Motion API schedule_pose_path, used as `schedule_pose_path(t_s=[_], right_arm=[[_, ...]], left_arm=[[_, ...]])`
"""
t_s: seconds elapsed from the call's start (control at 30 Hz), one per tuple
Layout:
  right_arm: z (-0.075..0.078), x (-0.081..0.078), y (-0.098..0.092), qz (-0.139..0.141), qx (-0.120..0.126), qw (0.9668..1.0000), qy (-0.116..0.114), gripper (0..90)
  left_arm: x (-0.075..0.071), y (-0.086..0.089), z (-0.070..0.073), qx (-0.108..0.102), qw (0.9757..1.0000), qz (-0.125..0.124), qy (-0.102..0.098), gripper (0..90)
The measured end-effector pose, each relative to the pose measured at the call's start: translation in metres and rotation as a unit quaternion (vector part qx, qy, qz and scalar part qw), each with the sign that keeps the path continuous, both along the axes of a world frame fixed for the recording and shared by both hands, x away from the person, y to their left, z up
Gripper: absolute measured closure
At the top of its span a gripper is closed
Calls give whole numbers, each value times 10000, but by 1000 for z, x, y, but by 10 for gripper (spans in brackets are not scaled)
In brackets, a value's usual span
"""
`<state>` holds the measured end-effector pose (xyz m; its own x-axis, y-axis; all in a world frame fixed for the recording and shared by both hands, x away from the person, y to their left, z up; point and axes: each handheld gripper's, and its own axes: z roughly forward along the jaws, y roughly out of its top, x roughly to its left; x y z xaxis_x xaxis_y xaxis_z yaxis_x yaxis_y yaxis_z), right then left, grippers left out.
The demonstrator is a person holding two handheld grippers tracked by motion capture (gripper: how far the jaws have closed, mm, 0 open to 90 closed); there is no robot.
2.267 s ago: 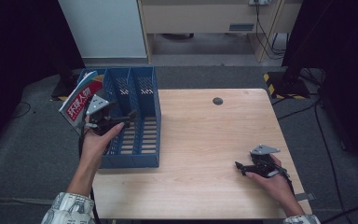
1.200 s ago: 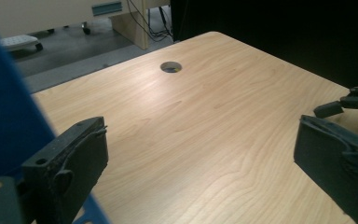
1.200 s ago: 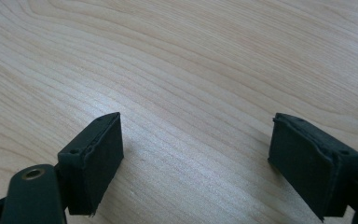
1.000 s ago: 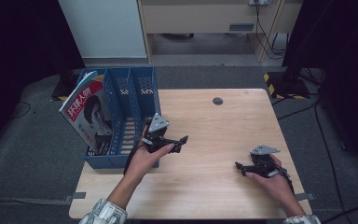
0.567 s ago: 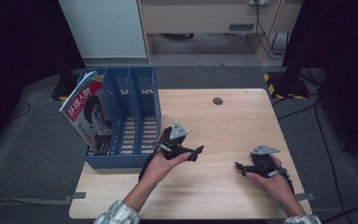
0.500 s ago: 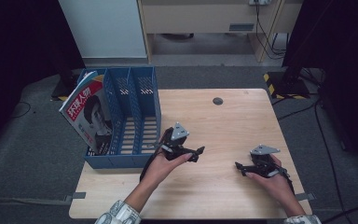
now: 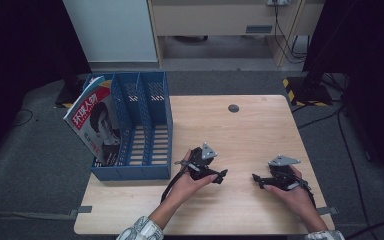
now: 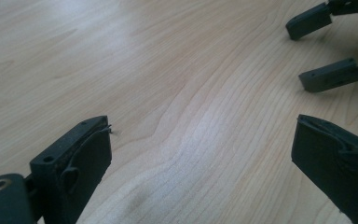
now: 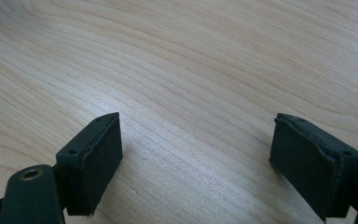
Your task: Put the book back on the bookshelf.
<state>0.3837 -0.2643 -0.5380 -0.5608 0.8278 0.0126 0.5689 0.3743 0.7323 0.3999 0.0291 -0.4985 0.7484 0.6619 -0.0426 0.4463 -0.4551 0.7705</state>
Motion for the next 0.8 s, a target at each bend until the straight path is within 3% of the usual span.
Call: schedule_pose_path(t_s=[0.13,0.23,0.8], right_arm=[[0,0,0,8,-1,10000,-3,170],[0,0,0,12,-3,10000,-5,169],[0,0,0,32,-11,10000,-6,168]], left_arm=[[1,-2,-6,96,9999,41,15,46],[3,-2,-13,289,9995,83,17,46],[21,2,-32,564,9971,489,124,48]])
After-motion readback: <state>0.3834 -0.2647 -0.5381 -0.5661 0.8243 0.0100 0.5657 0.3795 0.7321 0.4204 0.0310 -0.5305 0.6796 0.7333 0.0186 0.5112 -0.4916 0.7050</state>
